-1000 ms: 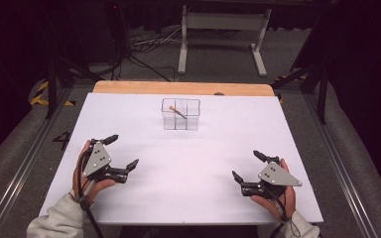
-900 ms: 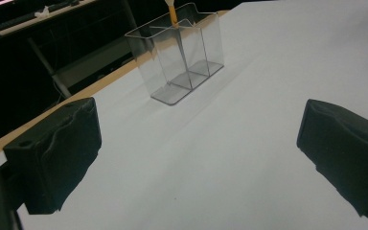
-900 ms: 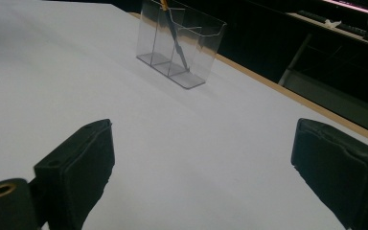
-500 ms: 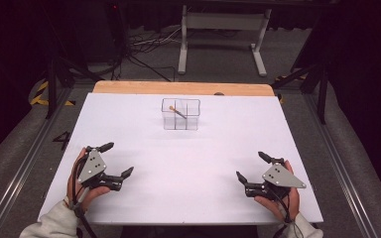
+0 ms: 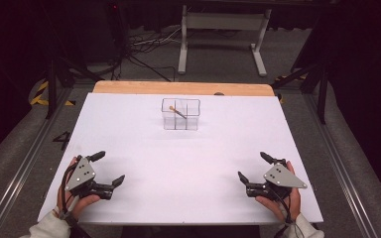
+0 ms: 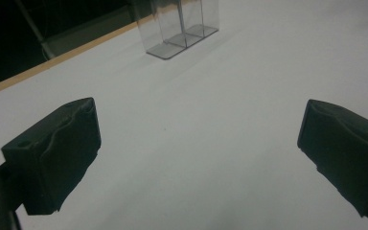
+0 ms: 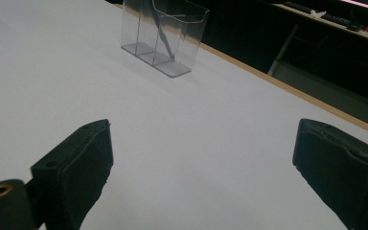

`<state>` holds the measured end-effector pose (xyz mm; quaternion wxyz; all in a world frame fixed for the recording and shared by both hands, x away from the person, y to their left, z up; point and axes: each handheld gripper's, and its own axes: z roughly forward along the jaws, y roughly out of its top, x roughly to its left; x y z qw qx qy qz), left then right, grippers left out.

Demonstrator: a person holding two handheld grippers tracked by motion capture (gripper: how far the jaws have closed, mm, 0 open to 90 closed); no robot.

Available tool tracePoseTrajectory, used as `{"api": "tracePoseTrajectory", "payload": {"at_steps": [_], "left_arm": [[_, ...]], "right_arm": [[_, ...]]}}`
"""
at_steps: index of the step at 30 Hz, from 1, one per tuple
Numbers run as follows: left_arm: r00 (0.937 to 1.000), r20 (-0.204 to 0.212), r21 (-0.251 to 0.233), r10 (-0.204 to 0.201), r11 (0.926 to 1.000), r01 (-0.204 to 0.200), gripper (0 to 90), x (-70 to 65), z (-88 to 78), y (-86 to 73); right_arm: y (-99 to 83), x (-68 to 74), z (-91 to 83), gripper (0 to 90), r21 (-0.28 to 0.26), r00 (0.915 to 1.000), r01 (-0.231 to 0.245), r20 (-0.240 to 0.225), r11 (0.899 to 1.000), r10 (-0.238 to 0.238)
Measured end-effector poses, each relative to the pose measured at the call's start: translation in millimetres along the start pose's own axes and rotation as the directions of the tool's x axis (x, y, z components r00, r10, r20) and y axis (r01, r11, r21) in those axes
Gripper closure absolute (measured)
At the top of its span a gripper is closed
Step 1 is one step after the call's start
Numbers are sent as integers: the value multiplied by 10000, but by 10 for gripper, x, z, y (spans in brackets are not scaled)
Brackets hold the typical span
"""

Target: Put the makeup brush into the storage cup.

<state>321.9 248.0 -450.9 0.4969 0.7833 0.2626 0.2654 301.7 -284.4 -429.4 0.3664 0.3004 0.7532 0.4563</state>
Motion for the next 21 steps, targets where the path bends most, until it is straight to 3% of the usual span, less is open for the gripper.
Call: {"api": "tracePoseTrajectory", "payload": {"at_steps": [5,21], "left_arm": [[9999,15,51,-123,9999,123,17,12,5,-8],[9999,23,-96,118,9999,-118,18,1,-23,6]], "right_arm": [[-4,0,-1,71,16,10000,47,11,10000,-47],[14,33,-14,71,-6,9999,166,34,9999,-166]]}}
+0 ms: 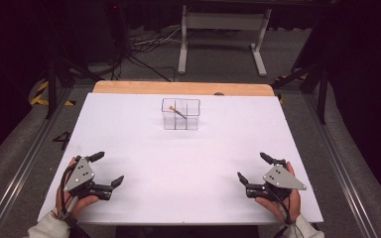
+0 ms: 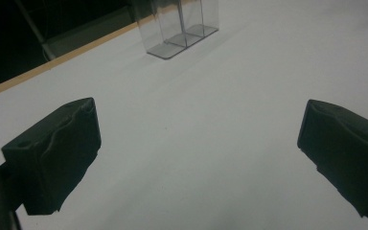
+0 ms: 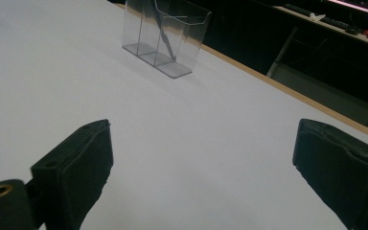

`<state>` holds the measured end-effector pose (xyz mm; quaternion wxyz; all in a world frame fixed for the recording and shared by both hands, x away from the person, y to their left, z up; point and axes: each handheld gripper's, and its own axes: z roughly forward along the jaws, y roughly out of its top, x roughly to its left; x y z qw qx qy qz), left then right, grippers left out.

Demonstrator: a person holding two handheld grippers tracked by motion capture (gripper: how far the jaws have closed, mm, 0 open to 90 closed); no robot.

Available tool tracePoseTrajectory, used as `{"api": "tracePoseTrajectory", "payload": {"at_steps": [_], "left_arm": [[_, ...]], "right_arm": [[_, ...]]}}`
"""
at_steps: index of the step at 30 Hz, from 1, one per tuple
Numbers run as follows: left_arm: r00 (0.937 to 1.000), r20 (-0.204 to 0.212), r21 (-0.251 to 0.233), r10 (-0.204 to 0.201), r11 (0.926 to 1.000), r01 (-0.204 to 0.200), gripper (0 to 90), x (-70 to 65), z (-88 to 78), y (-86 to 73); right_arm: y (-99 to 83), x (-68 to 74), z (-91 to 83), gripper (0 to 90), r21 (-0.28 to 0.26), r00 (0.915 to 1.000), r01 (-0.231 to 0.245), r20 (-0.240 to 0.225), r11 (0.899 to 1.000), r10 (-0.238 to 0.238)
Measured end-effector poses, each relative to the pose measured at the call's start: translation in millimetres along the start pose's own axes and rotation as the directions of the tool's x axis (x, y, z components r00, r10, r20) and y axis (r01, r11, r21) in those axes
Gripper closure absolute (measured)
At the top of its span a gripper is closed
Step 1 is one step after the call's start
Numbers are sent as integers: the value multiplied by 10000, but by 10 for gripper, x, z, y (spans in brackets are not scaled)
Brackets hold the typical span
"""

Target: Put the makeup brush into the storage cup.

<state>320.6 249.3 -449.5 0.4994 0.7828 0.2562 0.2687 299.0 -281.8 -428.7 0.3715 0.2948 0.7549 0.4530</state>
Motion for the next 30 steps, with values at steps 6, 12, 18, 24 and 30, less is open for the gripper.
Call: {"api": "tracePoseTrajectory", "payload": {"at_steps": [6,12,18,24,30], "left_arm": [[10000,-36,-4,-3,10000,3,19,4,-3,1],[9999,-109,4,-24,10000,24,21,6,-4,6],[9999,-133,-40,7,10000,-7,22,-1,-7,9],[9998,-177,-23,24,10000,-24,22,0,-13,12],[9998,-191,-18,31,10000,-32,22,0,-11,15]], "right_arm": [[2,12,18,68,50,10000,-3,-65,10000,4],[-4,0,20,68,34,10000,-42,-70,10000,42],[-4,4,18,66,23,9999,-35,-101,10000,35],[-6,-2,23,66,46,9999,-52,-113,10000,53],[-5,1,22,66,46,9999,-51,-115,10000,52]]}}
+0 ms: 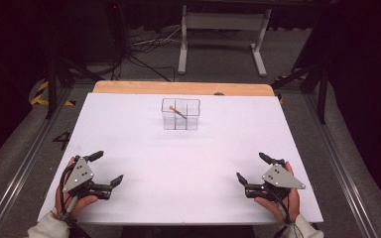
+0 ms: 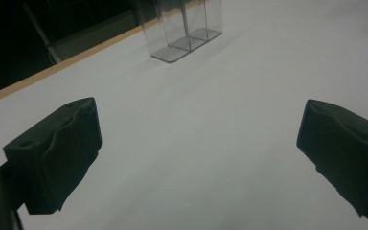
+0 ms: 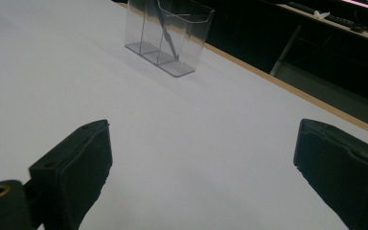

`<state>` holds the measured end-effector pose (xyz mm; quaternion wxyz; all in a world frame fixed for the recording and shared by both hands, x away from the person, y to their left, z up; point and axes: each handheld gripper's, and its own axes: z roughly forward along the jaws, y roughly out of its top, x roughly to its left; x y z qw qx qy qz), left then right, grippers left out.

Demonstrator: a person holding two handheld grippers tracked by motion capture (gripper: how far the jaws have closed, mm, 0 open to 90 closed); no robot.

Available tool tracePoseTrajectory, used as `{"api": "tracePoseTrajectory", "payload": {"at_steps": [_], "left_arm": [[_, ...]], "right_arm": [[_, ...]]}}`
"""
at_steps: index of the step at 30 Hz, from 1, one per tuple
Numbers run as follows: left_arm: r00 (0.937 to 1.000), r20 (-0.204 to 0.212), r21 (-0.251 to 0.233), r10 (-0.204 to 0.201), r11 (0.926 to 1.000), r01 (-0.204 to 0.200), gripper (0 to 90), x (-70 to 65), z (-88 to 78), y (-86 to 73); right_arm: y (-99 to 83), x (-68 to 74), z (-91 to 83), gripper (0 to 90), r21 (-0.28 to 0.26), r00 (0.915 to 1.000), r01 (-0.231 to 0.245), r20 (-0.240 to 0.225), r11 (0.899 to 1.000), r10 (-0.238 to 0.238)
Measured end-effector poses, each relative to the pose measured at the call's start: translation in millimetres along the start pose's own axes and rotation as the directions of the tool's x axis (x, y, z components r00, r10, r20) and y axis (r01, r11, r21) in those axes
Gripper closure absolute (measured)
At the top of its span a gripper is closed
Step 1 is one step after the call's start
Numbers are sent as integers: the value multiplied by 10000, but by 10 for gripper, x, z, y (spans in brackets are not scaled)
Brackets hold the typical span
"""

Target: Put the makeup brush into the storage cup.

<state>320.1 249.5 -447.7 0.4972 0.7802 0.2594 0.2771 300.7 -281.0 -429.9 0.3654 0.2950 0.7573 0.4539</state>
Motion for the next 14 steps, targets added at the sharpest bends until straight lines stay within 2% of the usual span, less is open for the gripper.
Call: {"api": "tracePoseTrajectory", "payload": {"at_steps": [14], "left_arm": [[10000,4,12,-83,10000,83,25,14,17,-1]], "right_arm": [[-9,-12,12,65,28,10000,-43,13,10000,43]]}}
